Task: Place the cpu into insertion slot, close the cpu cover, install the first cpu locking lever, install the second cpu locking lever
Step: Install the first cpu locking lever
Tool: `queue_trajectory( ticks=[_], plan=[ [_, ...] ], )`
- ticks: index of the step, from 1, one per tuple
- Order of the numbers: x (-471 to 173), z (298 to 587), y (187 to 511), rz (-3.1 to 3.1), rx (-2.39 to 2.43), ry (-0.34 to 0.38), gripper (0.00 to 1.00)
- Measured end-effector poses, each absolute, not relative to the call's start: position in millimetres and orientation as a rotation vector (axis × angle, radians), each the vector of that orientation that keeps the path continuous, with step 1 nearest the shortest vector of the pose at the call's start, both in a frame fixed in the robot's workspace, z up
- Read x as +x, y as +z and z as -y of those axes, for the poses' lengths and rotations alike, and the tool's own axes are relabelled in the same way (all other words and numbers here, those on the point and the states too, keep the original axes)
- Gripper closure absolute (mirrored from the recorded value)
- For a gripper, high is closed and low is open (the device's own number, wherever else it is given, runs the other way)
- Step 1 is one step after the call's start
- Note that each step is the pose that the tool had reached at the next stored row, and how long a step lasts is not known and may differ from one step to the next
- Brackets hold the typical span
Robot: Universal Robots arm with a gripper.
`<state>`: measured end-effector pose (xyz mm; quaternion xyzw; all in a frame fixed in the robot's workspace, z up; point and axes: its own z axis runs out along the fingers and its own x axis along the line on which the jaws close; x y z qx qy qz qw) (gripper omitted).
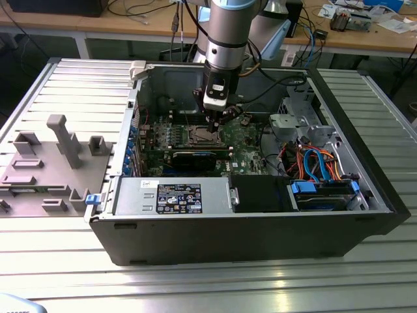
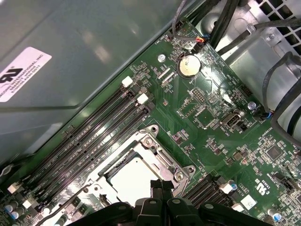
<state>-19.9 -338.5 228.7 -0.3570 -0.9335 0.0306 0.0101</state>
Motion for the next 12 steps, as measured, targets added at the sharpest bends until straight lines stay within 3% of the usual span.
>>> queue_trajectory(
  ticks=[12],
  plan=[
    [-19.9, 338.5, 228.7, 2.921, -1.098, 0.096, 0.89]
  ],
)
